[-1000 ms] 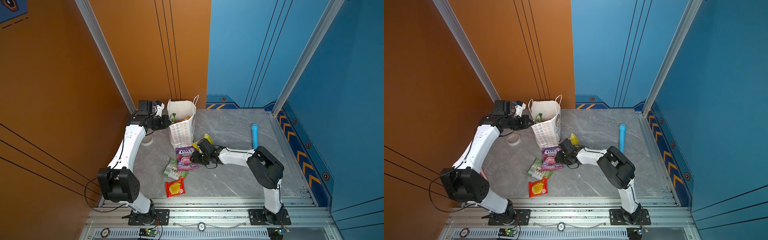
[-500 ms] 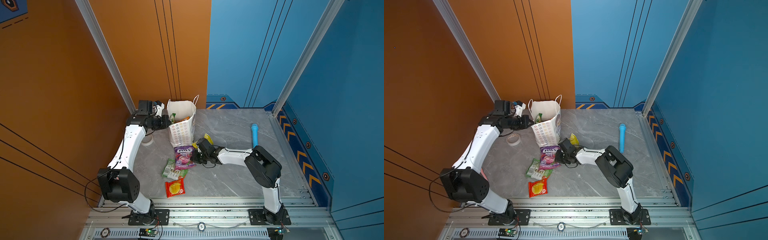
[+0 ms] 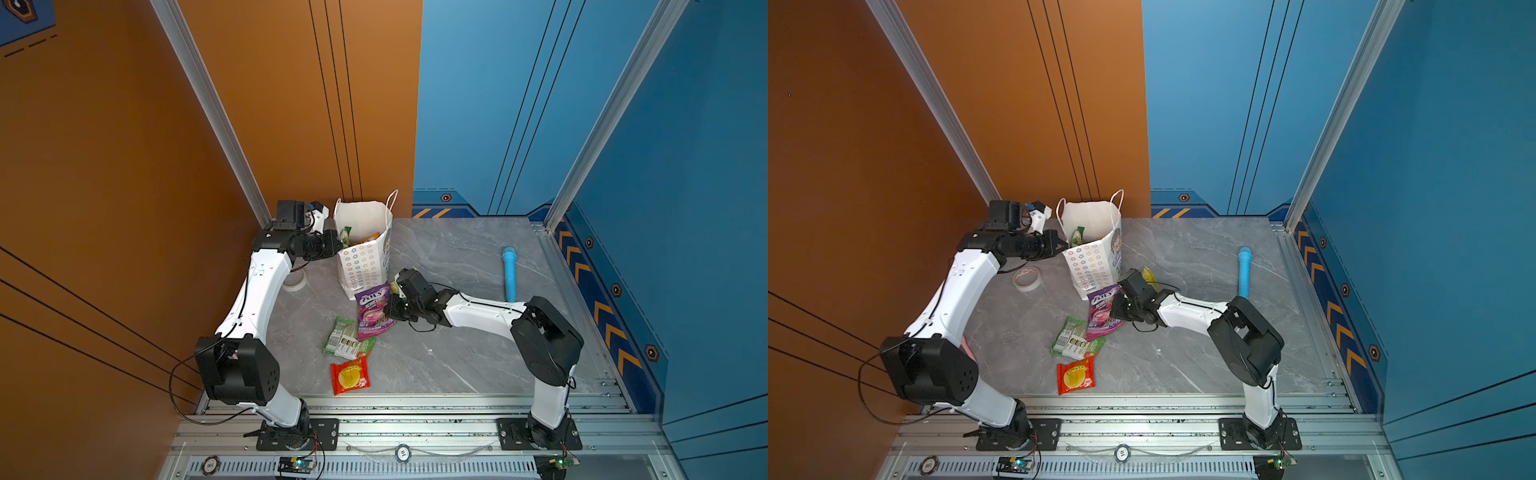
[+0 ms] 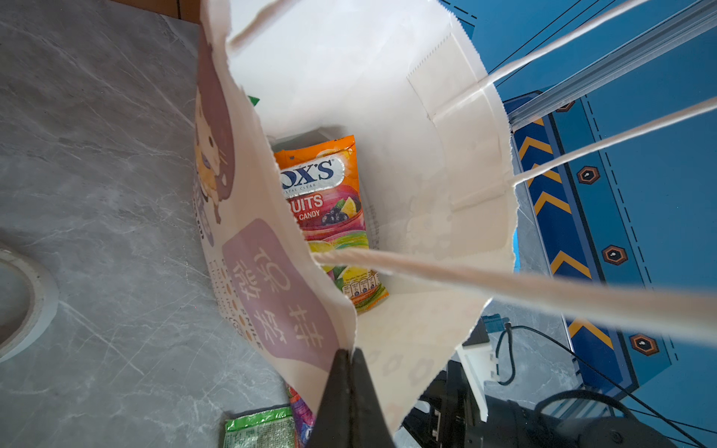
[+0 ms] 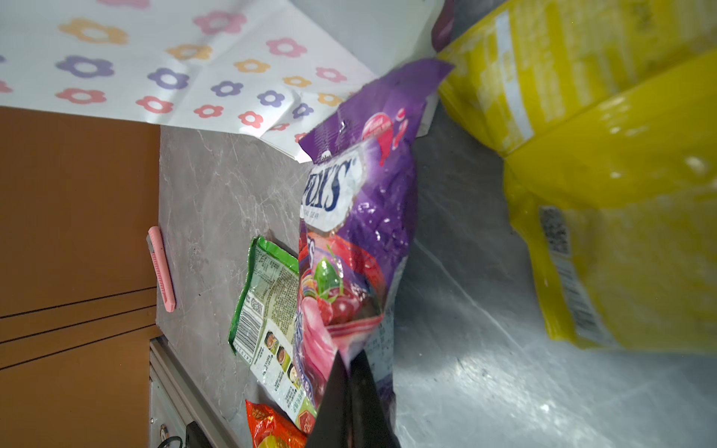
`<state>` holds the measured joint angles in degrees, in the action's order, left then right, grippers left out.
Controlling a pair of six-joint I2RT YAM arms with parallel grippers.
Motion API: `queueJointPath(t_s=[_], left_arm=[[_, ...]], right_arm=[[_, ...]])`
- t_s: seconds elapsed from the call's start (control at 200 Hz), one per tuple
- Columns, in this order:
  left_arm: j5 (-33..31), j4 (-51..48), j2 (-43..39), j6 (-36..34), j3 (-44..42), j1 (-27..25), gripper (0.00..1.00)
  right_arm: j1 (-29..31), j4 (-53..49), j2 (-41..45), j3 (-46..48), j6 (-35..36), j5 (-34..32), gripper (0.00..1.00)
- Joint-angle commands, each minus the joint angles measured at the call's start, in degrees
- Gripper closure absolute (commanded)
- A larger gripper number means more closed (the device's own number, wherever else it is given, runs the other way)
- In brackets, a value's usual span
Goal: Place the snacks into the paper bag
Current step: 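Lift the purple bag and carry it toward the paper bag with the right gripper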
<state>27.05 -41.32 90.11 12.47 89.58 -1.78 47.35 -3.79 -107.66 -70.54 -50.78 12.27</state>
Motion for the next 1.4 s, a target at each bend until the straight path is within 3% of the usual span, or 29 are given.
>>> queueJointPath(t_s=[0.0,0.41,0.846,1.061,1.396], left_arm=[[-1.4,-1.5,-0.8,-0.3,-1.4,-0.1,0.98],[-1.6,-1.6,-0.6,-0.4,-1.4,-0.2,0.98],[-2.0,-1.5,-0.5,-0.5,-1.4,-0.2,0.99],[-1.8,-1.6,-0.5,-0.5,-1.4,-0.3,0.99],[-2.0,-1.6,-0.5,-0.5,-1.4,-0.4,0.99]], right_arm=[[0.0,-3.1,3.5,-0.4,2.9,-3.2,1.00],[-0.7,-9.2,12.9,1.2,7.3,-8.6,1.00],[-5.5,-13.6,21.0,2.5,10.8,-12.2,1.00],[-9.2,-15.5,24.4,-0.1,14.4,-13.8,1.00],[-9.8,-12.9,26.5,-5.4,16.5,-15.3,1.00]])
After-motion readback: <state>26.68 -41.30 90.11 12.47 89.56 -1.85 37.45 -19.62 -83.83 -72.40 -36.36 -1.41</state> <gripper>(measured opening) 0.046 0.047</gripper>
